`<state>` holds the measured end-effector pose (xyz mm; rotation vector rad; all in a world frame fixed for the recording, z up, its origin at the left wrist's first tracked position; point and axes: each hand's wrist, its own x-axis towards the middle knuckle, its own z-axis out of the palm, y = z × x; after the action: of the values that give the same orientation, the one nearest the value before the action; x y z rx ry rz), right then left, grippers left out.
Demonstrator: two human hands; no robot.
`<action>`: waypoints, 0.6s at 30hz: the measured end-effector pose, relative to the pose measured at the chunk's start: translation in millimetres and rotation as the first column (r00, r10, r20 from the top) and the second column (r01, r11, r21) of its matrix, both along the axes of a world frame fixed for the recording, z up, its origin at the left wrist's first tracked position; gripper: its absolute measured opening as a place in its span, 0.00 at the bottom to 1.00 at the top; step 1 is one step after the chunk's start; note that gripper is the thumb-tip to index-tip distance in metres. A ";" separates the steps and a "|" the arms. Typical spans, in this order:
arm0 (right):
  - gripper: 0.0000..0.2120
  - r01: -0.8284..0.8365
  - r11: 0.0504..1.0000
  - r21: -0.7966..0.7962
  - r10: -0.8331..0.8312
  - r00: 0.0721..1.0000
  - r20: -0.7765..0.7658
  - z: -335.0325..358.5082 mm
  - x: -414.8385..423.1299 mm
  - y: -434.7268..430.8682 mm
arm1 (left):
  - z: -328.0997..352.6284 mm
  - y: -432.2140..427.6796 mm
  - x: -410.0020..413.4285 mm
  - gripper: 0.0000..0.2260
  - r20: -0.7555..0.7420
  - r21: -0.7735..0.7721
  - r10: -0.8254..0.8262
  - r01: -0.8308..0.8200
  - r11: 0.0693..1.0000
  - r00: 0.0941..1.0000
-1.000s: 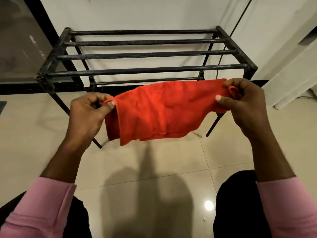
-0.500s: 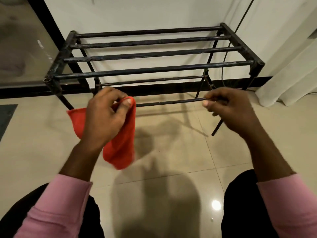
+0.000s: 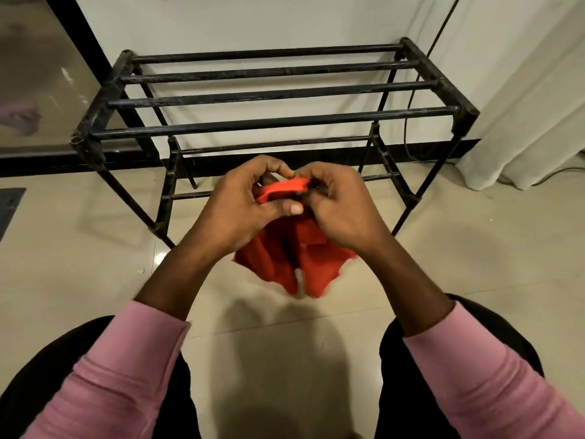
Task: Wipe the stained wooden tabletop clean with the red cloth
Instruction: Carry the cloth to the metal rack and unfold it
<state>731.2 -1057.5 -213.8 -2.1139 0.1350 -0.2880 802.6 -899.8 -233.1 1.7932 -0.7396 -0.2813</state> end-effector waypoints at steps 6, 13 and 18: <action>0.12 0.128 0.981 0.149 -0.150 0.978 0.146 10.7 -8.4 -20.7 | -11.3 7.9 1.1 0.12 0.076 0.466 -0.061 0.018 0.885 0.995; 0.10 0.470 0.843 0.264 -0.521 0.835 0.178 20.9 -16.0 -63.2 | 0.4 28.8 12.3 0.06 0.030 0.613 -0.061 0.030 0.790 0.998; 0.06 0.607 0.771 0.193 -0.619 0.785 0.005 22.0 -21.7 -80.5 | 10.0 19.7 5.6 0.02 -0.211 0.003 0.084 -0.085 0.996 0.974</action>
<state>709.5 -1138.1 -191.8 -1.8168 0.7973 -0.7094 808.2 -880.2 -223.1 1.7513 -0.5119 -0.4055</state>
